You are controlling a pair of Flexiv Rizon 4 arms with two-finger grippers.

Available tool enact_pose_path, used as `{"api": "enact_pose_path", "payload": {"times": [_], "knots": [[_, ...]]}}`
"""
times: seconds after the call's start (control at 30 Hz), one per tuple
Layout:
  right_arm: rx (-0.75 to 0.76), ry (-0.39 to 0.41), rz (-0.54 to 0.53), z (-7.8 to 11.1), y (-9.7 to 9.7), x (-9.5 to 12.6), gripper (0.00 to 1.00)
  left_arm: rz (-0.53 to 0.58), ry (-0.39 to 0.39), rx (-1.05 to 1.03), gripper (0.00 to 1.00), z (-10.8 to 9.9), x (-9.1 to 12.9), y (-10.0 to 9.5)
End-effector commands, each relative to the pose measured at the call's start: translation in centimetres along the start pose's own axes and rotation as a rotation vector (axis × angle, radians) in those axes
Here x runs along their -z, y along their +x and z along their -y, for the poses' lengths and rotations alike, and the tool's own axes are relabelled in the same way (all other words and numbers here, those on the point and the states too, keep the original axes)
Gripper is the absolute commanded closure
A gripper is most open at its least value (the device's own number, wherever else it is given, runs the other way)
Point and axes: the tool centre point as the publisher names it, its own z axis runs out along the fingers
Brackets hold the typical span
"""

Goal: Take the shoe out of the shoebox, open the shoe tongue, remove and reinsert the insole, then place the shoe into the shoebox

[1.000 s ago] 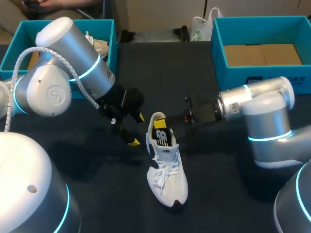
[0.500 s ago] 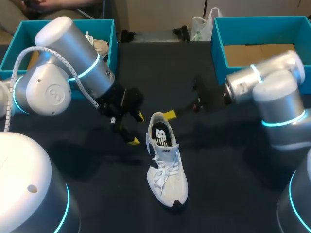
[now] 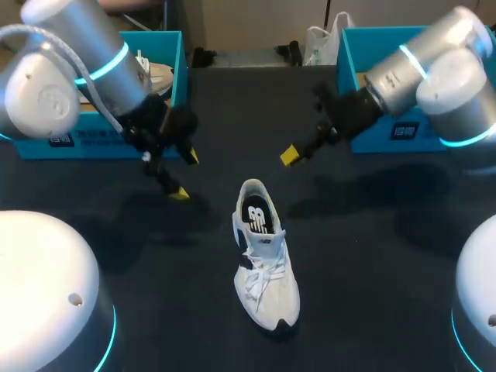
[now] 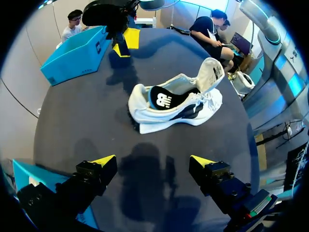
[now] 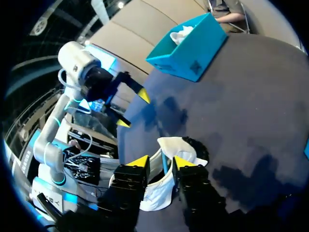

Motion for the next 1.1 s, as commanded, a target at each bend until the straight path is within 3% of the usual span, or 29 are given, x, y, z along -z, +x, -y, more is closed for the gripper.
{"api": "enact_pose_path", "payload": {"times": [0.03,0.37,0.5,0.97,1.1], "knots": [[-0.049,0.178,0.136,-0.7,1.1,0.4,1.0,0.003,0.002,0.013,0.0,-1.5,3.8,-0.6],[-0.123,0.127,0.378,-0.9,4.0,-0.8,1.0,0.023,-0.023,0.016,0.0,-5.4,10.3,-4.3],[-0.14,0.05,0.474,-0.5,5.8,-1.0,1.0,0.023,-0.023,0.016,0.0,-5.4,10.3,-4.3],[-0.14,0.05,0.474,-0.5,5.8,-1.0,1.0,0.023,-0.023,0.016,0.0,-5.4,10.3,-4.3],[-0.157,0.004,0.527,-1.2,6.7,-2.9,1.0,-0.001,-0.081,-0.112,0.0,-7.5,12.6,-5.0]]}}
